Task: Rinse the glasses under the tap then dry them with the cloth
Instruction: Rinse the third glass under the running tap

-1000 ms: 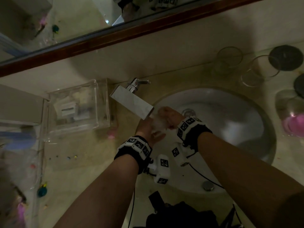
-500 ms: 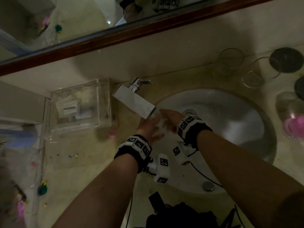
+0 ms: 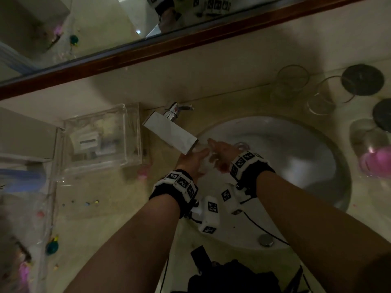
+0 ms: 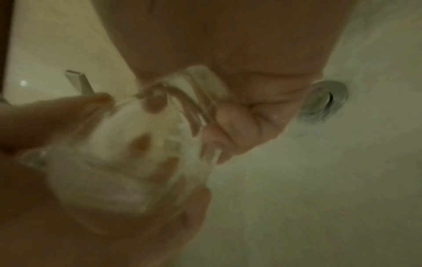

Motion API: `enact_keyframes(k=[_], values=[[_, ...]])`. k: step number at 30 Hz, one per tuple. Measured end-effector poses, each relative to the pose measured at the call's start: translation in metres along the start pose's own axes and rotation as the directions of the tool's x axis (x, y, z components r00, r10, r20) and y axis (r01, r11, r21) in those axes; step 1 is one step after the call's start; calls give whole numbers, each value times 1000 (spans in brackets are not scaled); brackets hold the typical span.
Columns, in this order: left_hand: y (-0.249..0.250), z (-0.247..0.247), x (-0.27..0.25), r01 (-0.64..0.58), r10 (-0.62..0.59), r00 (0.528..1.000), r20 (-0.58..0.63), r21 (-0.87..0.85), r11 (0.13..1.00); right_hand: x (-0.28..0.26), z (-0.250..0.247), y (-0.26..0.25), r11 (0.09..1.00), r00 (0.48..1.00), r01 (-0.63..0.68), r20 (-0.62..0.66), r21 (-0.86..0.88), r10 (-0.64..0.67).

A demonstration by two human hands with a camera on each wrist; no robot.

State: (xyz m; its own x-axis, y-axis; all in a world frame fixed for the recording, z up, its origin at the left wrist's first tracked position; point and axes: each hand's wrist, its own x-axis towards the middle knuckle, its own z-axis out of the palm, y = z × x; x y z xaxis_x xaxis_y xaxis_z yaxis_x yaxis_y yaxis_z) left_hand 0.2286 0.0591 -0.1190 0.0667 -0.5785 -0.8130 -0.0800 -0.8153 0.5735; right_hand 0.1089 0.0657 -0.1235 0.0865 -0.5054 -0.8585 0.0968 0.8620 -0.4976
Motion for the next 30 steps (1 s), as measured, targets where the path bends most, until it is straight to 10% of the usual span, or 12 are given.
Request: enact_keyframes(k=[11,14,19,30], values=[[2,5,-27,-401,380,913,150,510,761,12,-4,17,869,990,-112,133,483,53],[-3,2,-34,-436,435,893,119,474,765,4,0,12,656,976,-219,160,723,149],[-5,0,-40,-464,461,879,119,435,772,29,-8,34,866,994,-106,77,489,78],[-9,1,-53,-349,337,935,109,445,825,-11,-6,34,744,982,-149,187,652,33]])
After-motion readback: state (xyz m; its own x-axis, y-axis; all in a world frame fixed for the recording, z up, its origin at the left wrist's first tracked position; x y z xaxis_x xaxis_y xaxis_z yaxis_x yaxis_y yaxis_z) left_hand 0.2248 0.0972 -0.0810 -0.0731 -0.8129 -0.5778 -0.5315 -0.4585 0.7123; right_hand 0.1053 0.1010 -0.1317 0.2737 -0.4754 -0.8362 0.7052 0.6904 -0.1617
